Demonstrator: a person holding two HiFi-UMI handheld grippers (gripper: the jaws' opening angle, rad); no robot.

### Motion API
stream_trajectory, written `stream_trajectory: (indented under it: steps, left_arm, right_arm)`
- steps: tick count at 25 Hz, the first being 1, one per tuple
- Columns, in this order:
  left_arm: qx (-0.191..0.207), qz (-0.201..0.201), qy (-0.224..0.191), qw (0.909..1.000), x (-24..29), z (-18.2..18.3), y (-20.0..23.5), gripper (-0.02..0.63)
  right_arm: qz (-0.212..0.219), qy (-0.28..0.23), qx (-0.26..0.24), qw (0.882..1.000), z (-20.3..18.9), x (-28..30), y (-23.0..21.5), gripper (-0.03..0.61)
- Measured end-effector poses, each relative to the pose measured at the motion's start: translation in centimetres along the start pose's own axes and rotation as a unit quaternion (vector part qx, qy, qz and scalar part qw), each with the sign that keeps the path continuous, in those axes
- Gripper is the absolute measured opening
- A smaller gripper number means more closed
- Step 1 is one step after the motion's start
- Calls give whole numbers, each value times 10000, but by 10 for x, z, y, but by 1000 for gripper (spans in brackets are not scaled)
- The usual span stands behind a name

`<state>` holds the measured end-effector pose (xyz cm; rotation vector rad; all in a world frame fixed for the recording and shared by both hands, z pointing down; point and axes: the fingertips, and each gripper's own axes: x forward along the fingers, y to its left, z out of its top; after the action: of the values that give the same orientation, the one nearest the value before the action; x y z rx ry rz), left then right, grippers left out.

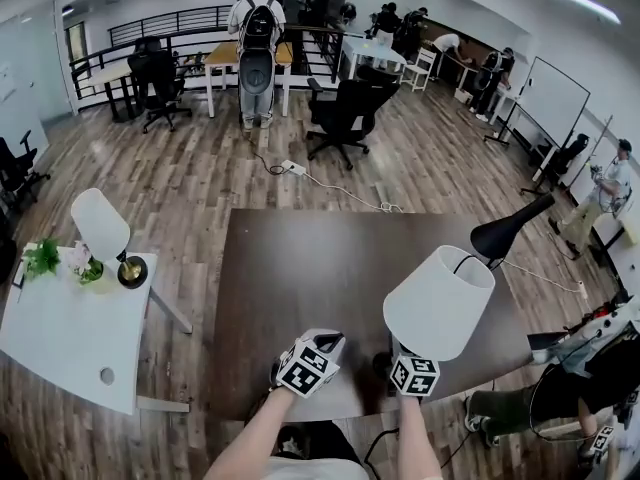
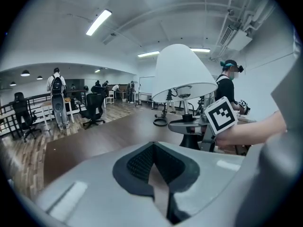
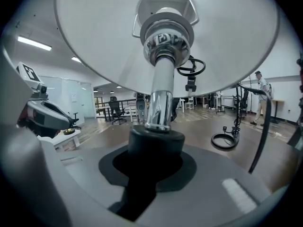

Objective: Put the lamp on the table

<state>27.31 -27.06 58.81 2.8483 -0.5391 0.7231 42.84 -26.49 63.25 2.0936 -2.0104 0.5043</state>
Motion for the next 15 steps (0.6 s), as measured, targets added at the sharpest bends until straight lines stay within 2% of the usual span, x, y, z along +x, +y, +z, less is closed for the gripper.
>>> stream_trajectory:
  steps: [7,12,15]
  left_arm:
    - [-117,49,322,9994,36,-4,44,0]
    - [58,-45,379,9993,58,18,67,0]
    - [-118,41,361,9993,65,23,85,0]
  right_arm:
    - [431,217,-126,9988,-8,69,3,104]
    - [570,226,-161,9980,-3,115,-6,104]
    - [644,182,-82,9977,1,141,-4,104]
